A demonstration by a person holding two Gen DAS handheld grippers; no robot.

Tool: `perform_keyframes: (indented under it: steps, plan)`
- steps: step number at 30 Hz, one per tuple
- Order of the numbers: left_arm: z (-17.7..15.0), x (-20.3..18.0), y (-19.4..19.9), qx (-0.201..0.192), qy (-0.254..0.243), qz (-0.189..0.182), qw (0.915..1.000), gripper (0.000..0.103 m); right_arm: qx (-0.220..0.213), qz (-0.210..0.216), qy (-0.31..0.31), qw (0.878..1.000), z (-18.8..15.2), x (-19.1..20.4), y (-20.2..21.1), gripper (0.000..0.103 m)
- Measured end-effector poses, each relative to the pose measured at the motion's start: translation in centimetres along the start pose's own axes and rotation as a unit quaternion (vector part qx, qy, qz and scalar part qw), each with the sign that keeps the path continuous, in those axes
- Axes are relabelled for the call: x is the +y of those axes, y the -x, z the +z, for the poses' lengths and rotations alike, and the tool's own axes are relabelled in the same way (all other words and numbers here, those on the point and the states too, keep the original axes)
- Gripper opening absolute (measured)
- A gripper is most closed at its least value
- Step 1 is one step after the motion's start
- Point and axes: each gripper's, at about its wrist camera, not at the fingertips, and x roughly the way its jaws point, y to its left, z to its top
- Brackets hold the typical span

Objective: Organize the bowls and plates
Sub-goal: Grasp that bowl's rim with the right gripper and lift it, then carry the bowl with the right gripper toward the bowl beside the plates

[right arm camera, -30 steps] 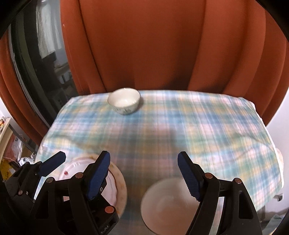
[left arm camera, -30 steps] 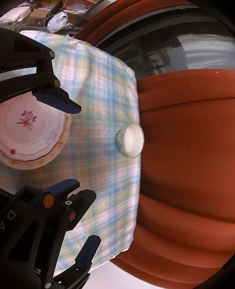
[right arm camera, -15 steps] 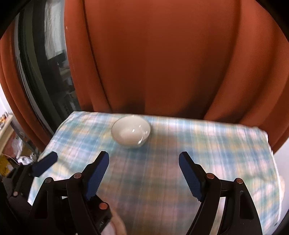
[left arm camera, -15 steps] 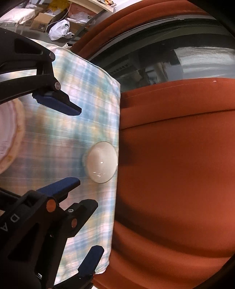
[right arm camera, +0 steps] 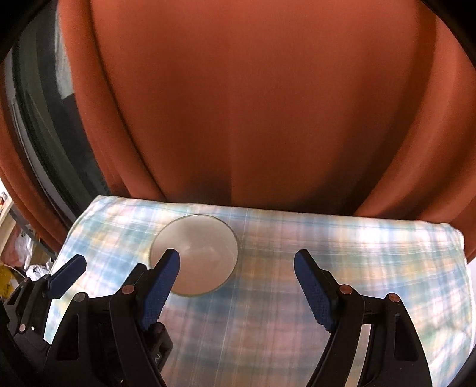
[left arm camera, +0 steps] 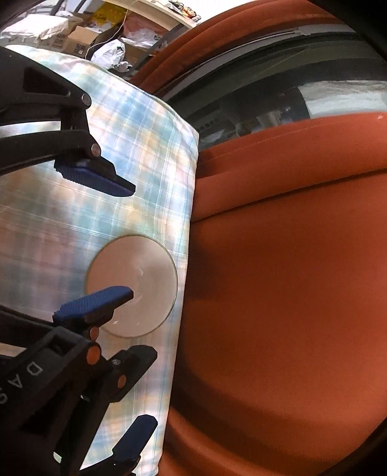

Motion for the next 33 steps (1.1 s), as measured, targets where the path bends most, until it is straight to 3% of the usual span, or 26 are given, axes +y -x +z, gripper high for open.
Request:
perform_keyframes:
  steps: [3, 14, 16, 18, 25, 28, 33]
  plan:
    - [0.6, -0.7, -2.1, 0.007, -0.002, 0.0, 1.0, 0.052, 0.004, 0.002, -0.008, 1.0, 0.5, -0.4, -2.0, 0.075]
    - [0.4, -0.2, -8.2, 0.034, -0.011, 0.045, 0.9984, 0.051, 0.046, 0.021, -0.019, 0.999, 0.5, 0.2, -9.5, 0.059]
    - [0.2, -0.1, -9.1, 0.042, -0.009, 0.044, 0.9981, 0.049, 0.053, 0.023, -0.02, 0.998, 0.2, 0.4, -10.4, 0.056]
    - [0.0, 0.1, -9.9, 0.053, -0.008, 0.039, 0.9978, 0.04, 0.061, 0.025, -0.022, 0.998, 0.0, 0.6, -11.0, 0.053]
    - [-0.6, 0.0, -10.4, 0.075, 0.001, 0.019, 0.997, 0.026, 0.077, 0.026, -0.017, 0.997, -0.5, 0.6, -12.2, 0.024]
    - [-0.7, 0.1, -10.8, 0.081, 0.001, 0.01, 0.9967, 0.019, 0.077, 0.027, -0.016, 0.996, -0.5, 0.5, -12.3, 0.02]
    - [-0.7, -0.1, -10.6, 0.086, 0.003, 0.005, 0.9963, 0.019, 0.078, 0.03, -0.014, 0.996, -0.6, 0.3, -12.3, 0.019]
